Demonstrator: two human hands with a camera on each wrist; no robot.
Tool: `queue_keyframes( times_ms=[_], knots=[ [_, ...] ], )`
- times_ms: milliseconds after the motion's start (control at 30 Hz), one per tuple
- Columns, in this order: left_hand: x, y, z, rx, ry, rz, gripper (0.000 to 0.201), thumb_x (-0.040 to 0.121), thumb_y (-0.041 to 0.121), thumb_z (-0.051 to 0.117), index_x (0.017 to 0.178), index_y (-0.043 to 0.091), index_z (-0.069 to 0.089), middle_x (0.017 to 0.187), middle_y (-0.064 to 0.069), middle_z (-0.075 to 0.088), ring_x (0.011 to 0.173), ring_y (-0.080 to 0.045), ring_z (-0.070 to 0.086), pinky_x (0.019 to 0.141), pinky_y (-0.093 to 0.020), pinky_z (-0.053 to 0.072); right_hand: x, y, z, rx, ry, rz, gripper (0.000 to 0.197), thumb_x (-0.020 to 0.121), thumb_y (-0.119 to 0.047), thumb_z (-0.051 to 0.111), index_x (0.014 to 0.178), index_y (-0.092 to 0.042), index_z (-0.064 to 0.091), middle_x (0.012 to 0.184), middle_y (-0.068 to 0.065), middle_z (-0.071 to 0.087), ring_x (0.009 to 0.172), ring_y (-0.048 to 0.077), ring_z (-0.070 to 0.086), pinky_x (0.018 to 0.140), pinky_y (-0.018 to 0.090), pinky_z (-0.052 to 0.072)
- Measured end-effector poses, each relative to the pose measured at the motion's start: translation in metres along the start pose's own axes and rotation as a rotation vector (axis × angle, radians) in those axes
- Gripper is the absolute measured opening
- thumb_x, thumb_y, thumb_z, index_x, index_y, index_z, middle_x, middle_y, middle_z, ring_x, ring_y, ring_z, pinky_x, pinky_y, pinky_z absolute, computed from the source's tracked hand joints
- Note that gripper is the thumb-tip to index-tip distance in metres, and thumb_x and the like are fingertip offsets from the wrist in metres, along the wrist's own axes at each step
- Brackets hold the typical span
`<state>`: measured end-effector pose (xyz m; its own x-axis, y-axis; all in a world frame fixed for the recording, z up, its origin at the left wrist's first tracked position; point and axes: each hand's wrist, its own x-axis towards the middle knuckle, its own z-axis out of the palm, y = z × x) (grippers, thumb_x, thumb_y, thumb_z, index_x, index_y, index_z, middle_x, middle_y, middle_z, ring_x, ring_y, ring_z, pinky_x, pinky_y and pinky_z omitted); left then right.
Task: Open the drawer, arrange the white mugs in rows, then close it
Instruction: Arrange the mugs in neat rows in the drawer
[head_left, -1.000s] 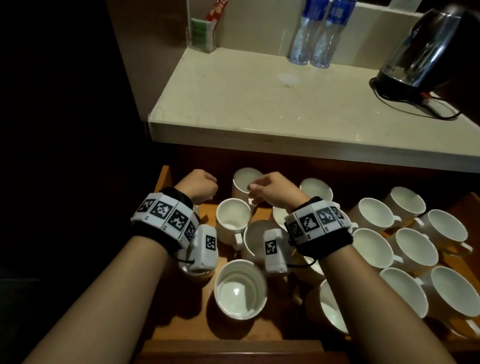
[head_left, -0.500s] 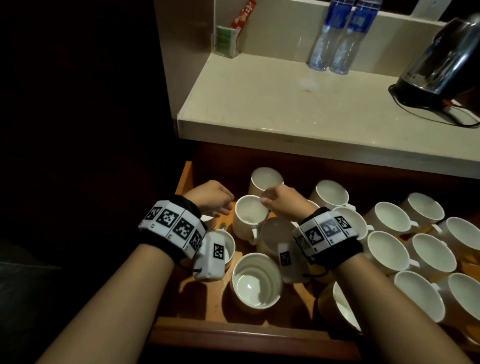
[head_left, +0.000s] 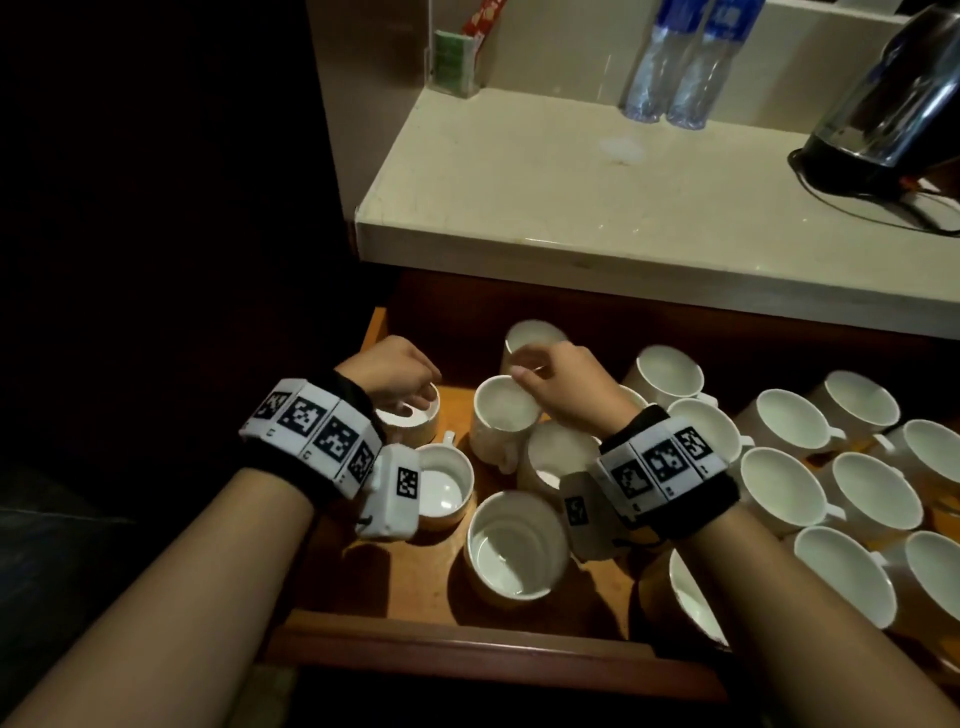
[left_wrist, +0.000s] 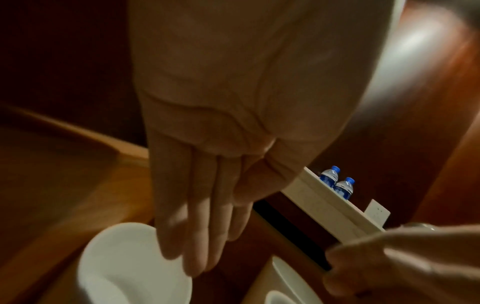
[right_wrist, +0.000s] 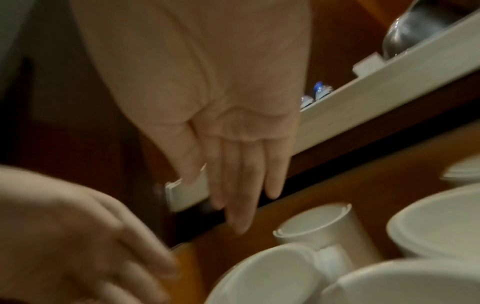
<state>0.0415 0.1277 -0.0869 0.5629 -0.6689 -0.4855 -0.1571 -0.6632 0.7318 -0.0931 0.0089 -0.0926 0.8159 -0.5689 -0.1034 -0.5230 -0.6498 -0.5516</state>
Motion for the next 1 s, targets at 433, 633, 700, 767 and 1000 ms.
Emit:
queue_keyframes(
  times_ms=[433,633,700,767,1000],
  knots=[
    [-0.004,-0.032,0.0,0.194,-0.012,-0.097,0.023,0.09,0.0,0.052,0.108,-0.009,0.062,0.1,-0.026,0.068,0.065,-0.027,0.064,0.063,-0.032,0.055,0.032,-0.05,0.048,-0.427,-0.407,-0.125,0.029,0.093,-0.008,0.048,0.116,-0.003,0.064,0.118,0.015,0.065,0.108,0.03,0.061,0.094,0.04,0.049],
    [-0.008,-0.031,0.01,0.53,-0.118,-0.101,0.027,0.083,0.01,0.067,0.106,-0.004,0.068,0.098,-0.014,0.069,0.082,-0.022,0.058,0.056,-0.026,0.045,0.024,-0.051,0.064,-0.79,-0.546,-0.232,0.033,0.095,-0.014,0.046,0.125,-0.011,0.058,0.126,0.007,0.06,0.125,0.025,0.049,0.115,0.052,0.017],
    [-0.009,-0.029,0.01,0.627,-0.116,-0.086,0.03,0.086,0.012,0.065,0.11,-0.004,0.066,0.108,-0.013,0.069,0.085,-0.021,0.058,0.058,-0.026,0.043,0.026,-0.05,0.065,-0.794,-0.553,-0.231,0.034,0.095,-0.014,0.045,0.127,-0.011,0.057,0.127,0.005,0.061,0.127,0.024,0.047,0.116,0.056,0.008],
    [-0.012,-0.027,0.011,0.694,-0.114,-0.063,0.028,0.093,0.015,0.055,0.112,-0.004,0.062,0.092,-0.01,0.066,0.078,-0.022,0.059,0.06,-0.025,0.04,0.026,-0.048,0.065,-0.793,-0.541,-0.232,0.034,0.096,-0.015,0.045,0.127,-0.013,0.057,0.126,0.004,0.062,0.127,0.023,0.047,0.116,0.057,0.004],
    [-0.01,-0.025,0.01,0.716,-0.203,-0.02,0.03,0.097,0.009,0.044,0.12,-0.005,0.058,0.104,-0.013,0.066,0.053,-0.007,0.043,0.049,-0.013,0.037,0.018,-0.04,0.061,-0.787,-0.523,-0.27,0.035,0.096,-0.02,0.049,0.13,-0.018,0.054,0.129,-0.001,0.06,0.132,0.019,0.043,0.115,0.057,0.0]
  ],
)
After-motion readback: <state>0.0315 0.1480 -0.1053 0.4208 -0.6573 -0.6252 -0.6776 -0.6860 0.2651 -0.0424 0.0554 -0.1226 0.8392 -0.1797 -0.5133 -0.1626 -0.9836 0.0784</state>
